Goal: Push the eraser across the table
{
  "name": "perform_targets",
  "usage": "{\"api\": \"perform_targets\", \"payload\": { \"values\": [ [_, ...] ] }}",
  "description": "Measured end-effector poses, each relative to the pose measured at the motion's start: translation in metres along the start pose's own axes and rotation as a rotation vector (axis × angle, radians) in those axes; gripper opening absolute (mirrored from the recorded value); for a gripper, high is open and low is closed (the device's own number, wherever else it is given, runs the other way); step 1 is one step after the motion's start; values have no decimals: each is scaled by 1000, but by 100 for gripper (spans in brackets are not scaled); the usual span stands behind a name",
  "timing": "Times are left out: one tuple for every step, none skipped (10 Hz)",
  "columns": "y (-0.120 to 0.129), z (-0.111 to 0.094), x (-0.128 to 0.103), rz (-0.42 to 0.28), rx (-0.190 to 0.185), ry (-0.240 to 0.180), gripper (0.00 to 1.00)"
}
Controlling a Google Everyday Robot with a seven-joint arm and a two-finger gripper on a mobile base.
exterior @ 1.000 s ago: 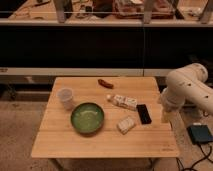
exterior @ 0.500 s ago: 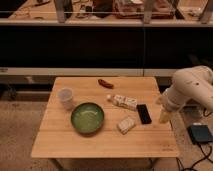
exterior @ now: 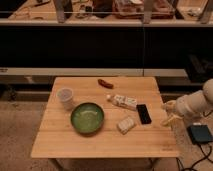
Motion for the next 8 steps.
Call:
{"api": "perform_targets", "payload": {
  "values": [
    [5,8,11,-1,-26,-20,34],
    [10,17,16,-11,-47,-27,26],
    [15,30,21,-23,-74,-27,16],
    [18,45,26,-35,-105,-19,5],
    [18,56,27,-44,-122,-16,1],
    [16,67,25,-59,-143,-14,0],
    [15,75,22,-76,-158,-14,0],
    [14,84,17,-96,-177,-13,0]
  ]
}}
